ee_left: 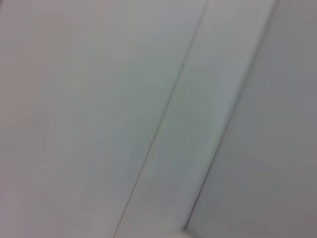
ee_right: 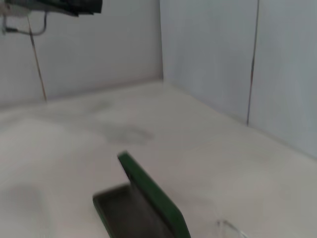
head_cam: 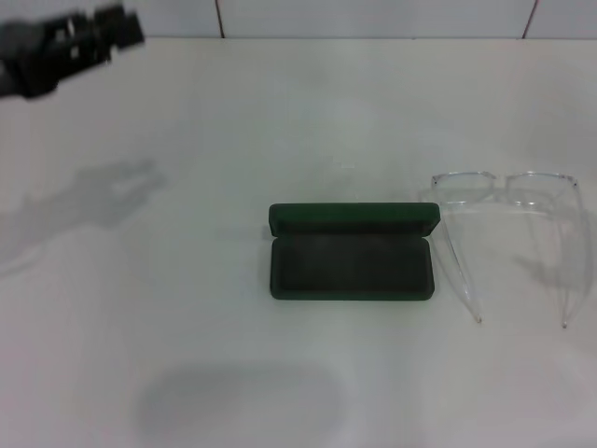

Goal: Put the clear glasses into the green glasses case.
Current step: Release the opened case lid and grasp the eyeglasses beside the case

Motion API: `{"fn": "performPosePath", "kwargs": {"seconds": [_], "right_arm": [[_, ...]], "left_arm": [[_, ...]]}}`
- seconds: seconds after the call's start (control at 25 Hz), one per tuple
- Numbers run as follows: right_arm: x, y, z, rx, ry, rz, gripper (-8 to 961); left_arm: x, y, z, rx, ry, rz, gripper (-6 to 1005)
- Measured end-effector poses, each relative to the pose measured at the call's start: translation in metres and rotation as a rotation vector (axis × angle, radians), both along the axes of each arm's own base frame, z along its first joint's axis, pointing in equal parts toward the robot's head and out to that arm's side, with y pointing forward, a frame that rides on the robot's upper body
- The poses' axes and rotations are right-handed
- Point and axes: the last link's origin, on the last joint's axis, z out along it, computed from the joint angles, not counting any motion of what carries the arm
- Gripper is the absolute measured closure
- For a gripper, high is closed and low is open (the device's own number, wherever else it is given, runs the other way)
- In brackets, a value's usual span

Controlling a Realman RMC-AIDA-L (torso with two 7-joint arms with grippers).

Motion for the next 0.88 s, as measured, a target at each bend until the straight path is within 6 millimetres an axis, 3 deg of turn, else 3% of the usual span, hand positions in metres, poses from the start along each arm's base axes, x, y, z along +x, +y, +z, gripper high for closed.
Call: {"fn": "performPosePath", "kwargs": {"seconds": [0.32, 0.48, 0.68, 0.88], "right_arm": [[-0.041, 0.021, 0.001, -0.010, -0.235, -0.002, 263], [-0.059, 0.036, 0.015, 0.043, -0.268, -0.189, 265], [-0.080, 0.046, 0.026, 0.046, -0.326, -0.326, 323], [-0.103, 0.056, 0.029, 0.054, -0.396, -0.319, 412]], "left_arm": [[-0.037, 0.007, -0.011, -0.079, 0.137, 0.265, 751], [-0.042, -0.002, -0.019, -0.084, 0.130, 0.268, 894], [-0.041, -0.016, -0.019, -0.021, 0.074, 0.188, 915], [-0.041, -0.021, -0.019, -0.022, 0.060, 0.162, 915]]}}
